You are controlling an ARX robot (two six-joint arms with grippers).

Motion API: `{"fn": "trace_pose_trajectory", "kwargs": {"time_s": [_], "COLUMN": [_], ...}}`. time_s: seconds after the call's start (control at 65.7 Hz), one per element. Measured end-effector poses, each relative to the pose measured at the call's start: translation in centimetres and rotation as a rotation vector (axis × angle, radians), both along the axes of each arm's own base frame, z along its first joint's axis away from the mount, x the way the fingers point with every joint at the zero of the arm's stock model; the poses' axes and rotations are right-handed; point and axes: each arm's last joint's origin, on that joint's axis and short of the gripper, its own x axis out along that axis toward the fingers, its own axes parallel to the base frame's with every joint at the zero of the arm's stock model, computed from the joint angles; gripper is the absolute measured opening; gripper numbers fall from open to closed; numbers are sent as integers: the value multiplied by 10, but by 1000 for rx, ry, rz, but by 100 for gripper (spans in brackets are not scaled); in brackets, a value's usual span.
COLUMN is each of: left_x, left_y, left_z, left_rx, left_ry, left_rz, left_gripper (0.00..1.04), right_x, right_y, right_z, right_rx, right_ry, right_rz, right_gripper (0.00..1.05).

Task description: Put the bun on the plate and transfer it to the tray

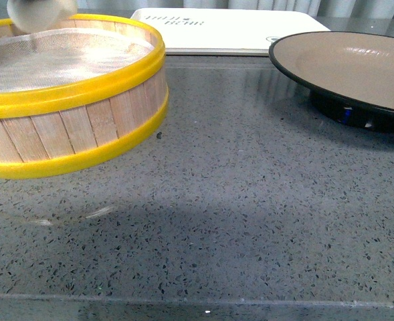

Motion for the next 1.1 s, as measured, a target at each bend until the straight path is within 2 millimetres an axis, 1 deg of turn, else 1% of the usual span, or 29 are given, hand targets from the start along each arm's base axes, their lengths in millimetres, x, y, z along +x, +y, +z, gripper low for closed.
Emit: {"fn": "trace_pose_trajectory", "kwargs": {"time_s": [0.076,0.137,0.167,0.213,0.244,0.32,0.35,0.426,0.457,0.502,0.563,0.624,0.685,0.852,1.005,1.096], "left_x": [4,14,17,23,26,34,36,41,41,43,44,46,49,55,55,52], "left_y": [-7,-22,-27,-38,-43,-66,-72,-100,-105,-119,-142,-159,-176,-205,-222,-230], "left_z": [11,25,28,33,34,37,38,40,40,40,37,32,23,5,-5,-11], "left_rx": [-1,-2,0,-3,-3,1,1,-5,-7,-14,-22,-25,-24,-20,-12,-8], "left_ry": [-26,-60,-66,-75,-78,-88,-90,-99,-101,-104,-106,-102,-88,-60,-45,-19], "left_rz": [-13,-41,-47,-73,-84,-134,-147,-215,-229,-263,-317,-353,-389,-457,-503,-543], "left_gripper": [4,4,4,4,4,4,4,4,4,4,4,4,4,4,4,4], "right_x": [0,0,0,0,0,0,0,0,0,0,0,0,0,0,0,0], "right_y": [0,0,0,0,0,0,0,0,0,0,0,0,0,0,0,0], "right_z": [0,0,0,0,0,0,0,0,0,0,0,0,0,0,0,0], "right_rx": [0,0,0,0,0,0,0,0,0,0,0,0,0,0,0,0], "right_ry": [0,0,0,0,0,0,0,0,0,0,0,0,0,0,0,0], "right_rz": [0,0,0,0,0,0,0,0,0,0,0,0,0,0,0,0], "right_gripper": [96,96,96,96,96,96,96,96,96,96,96,96,96,96,96,96]}}
